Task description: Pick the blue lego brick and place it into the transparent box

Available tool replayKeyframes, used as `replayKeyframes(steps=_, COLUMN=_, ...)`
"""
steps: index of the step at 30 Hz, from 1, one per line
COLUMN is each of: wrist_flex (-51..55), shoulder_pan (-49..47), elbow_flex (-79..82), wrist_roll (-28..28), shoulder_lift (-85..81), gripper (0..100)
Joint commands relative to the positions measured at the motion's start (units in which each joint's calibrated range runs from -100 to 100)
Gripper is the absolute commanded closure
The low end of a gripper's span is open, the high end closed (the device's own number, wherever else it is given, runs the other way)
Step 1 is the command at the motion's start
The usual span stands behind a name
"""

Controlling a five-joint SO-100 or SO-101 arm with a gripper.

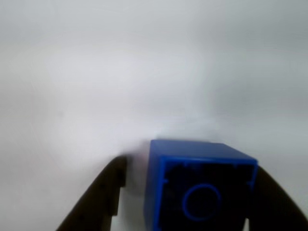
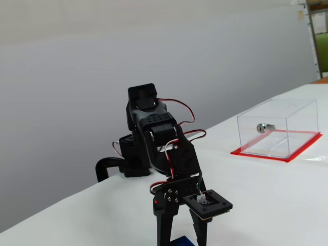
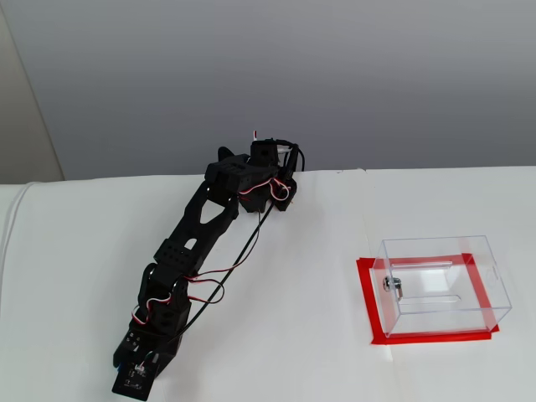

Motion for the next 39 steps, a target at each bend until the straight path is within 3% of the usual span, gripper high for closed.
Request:
replayKeyframes(steps=1, wrist_flex=-0.3, shoulder_pan=-0.1, elbow_flex=-3.3, wrist_roll=-0.1, shoulder_lift=-0.9, gripper=77)
replayKeyframes(steps=7, wrist_flex=-0.2, shoulder_pan=0.0, elbow_flex=-3.3, wrist_roll=-0.1, shoulder_lift=-0.9, gripper=77)
replayKeyframes(steps=12, wrist_flex=-0.2, shoulder_pan=0.0, elbow_flex=-3.2, wrist_roll=-0.1, shoulder_lift=-1.0, gripper=84)
replayKeyframes(steps=26, wrist_flex=1.6, shoulder_pan=0.0, elbow_flex=-3.3, wrist_roll=-0.1, shoulder_lift=-2.5, gripper=85)
replayKeyframes(steps=39, wrist_flex=10.3, shoulder_pan=-2.2, elbow_flex=-2.8, wrist_roll=-0.6, shoulder_lift=-23.8, gripper=85)
